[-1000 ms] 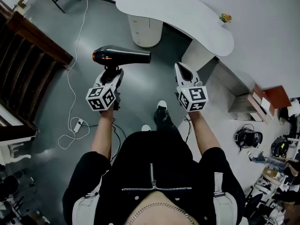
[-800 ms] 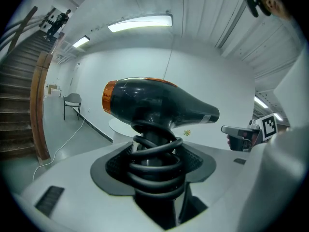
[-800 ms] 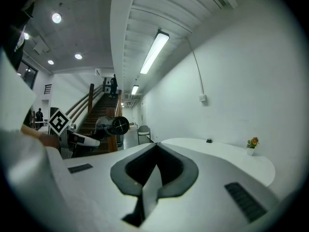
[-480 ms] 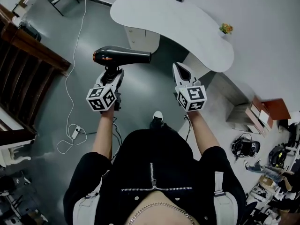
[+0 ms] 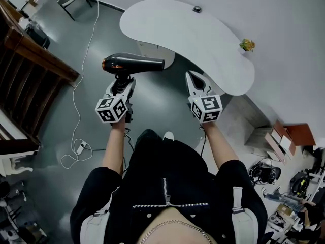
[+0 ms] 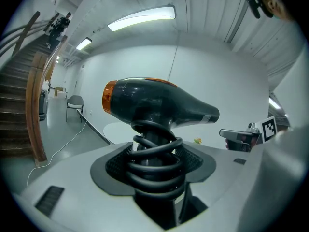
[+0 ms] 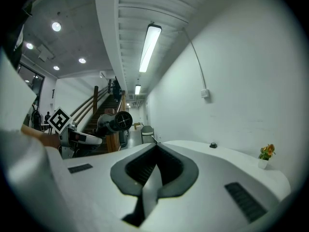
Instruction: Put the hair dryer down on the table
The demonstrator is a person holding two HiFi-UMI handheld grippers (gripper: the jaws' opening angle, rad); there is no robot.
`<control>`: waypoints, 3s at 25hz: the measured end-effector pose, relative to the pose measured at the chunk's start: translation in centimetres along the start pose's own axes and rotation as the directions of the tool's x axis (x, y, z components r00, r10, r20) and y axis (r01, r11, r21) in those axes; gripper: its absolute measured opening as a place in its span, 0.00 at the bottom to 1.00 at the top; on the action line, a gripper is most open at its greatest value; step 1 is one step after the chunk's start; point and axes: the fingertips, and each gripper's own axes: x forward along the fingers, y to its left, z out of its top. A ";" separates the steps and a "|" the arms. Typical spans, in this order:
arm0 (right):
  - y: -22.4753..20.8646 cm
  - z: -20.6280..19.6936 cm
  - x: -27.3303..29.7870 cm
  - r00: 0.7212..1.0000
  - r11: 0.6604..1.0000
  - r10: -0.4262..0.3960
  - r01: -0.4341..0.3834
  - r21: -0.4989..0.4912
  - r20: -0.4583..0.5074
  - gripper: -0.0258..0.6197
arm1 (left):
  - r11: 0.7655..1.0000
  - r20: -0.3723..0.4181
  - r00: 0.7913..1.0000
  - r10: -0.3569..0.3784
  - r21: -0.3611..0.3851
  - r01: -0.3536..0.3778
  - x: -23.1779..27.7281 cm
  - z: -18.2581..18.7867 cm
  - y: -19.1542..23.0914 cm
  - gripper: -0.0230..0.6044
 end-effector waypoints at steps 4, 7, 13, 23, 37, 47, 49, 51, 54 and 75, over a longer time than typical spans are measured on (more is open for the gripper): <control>-1.0 0.3 1.1 1.000 1.000 -0.001 0.001 0.003 0.002 0.05 | 1.000 0.001 1.000 0.000 -0.003 0.000 1.6 0.5 0.2 0.48; -1.8 0.0 2.0 1.000 1.000 -0.004 0.004 0.001 -0.009 0.05 | 1.000 -0.001 1.000 -0.002 -0.005 0.002 3.1 0.7 0.6 0.48; -4.4 0.2 5.7 0.999 0.999 -0.038 0.038 0.005 -0.007 0.05 | 1.000 -0.019 0.999 -0.026 -0.010 0.026 8.1 1.6 2.2 0.48; -9.7 2.5 17.1 0.991 0.991 -0.129 0.129 0.021 -0.018 0.05 | 0.993 -0.056 0.992 -0.113 0.014 0.114 20.7 7.0 7.9 0.48; -13.7 4.4 29.5 0.975 0.975 -0.219 0.220 0.037 -0.046 0.05 | 0.974 -0.123 0.968 -0.218 0.036 0.223 33.1 12.1 14.4 0.48; -17.8 3.9 35.2 0.975 0.975 -0.213 0.217 0.056 -0.065 0.05 | 0.975 -0.144 0.966 -0.215 0.017 0.220 39.9 12.8 16.4 0.48; -19.2 3.7 36.6 0.976 0.976 -0.205 0.210 0.059 -0.070 0.05 | 0.976 -0.148 0.966 -0.212 0.017 0.217 41.4 13.1 16.5 0.48; -20.6 3.9 38.2 0.977 0.977 -0.200 0.205 0.066 -0.071 0.05 | 0.977 -0.151 0.966 -0.208 0.018 0.213 43.1 13.6 16.6 0.48; -22.6 4.6 40.6 0.980 0.979 -0.186 0.190 0.068 -0.065 0.05 | 0.979 -0.152 0.968 -0.200 0.016 0.205 45.5 14.5 16.7 0.48; -32.2 3.5 46.5 0.984 0.984 -0.142 0.152 0.096 -0.110 0.05 | 0.990 -0.328 0.937 -0.124 0.017 0.137 55.9 8.0 17.3 0.48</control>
